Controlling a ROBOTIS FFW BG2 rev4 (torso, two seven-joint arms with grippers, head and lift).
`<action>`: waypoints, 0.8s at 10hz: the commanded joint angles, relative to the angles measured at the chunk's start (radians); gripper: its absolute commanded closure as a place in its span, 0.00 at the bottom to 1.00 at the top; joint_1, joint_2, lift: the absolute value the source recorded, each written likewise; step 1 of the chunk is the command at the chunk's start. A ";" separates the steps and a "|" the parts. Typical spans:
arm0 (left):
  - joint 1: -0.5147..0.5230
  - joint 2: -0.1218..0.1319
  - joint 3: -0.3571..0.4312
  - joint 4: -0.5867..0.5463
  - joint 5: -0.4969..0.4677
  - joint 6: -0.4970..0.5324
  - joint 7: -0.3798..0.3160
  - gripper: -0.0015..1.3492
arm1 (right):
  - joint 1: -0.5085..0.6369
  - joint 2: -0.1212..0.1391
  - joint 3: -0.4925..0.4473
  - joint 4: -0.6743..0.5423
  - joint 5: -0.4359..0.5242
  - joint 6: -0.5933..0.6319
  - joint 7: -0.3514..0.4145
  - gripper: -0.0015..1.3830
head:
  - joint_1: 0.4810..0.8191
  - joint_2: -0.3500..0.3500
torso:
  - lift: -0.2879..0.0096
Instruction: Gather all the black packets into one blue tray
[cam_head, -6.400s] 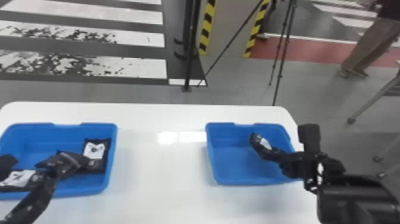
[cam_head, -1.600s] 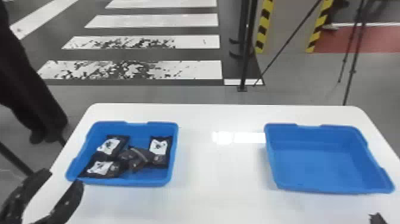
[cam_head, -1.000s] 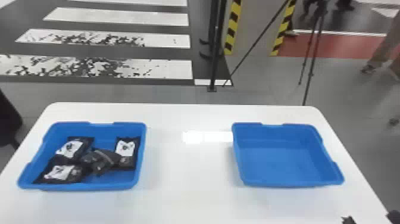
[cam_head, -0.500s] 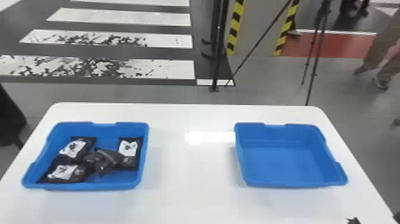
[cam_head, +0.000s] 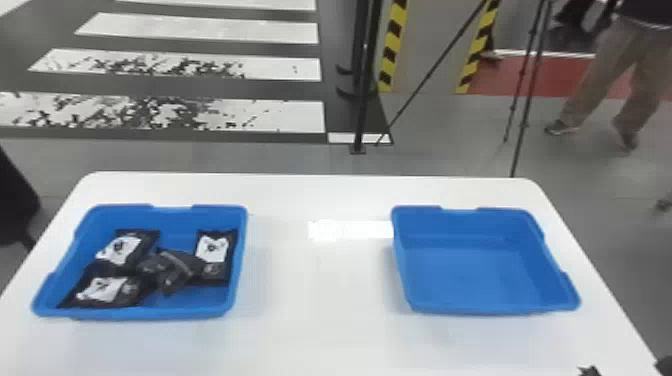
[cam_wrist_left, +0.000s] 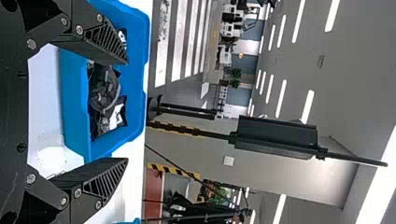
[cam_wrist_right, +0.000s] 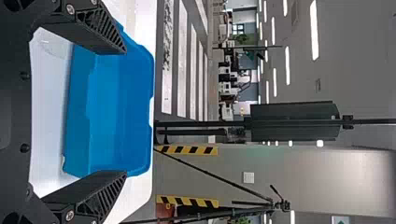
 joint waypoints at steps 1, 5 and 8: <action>-0.002 0.002 -0.004 0.000 0.001 0.001 0.000 0.23 | -0.003 0.001 0.000 0.005 -0.001 0.000 0.000 0.08 | 0.63 0.37 | 0.60; -0.002 0.003 -0.006 0.000 0.005 0.006 0.000 0.23 | -0.006 0.001 0.000 0.013 -0.009 0.000 0.000 0.08 | 0.63 0.36 | 0.60; -0.007 0.006 -0.012 0.000 0.003 0.011 0.000 0.23 | -0.013 0.001 0.000 0.018 -0.007 0.000 0.000 0.08 | 0.63 0.34 | 0.60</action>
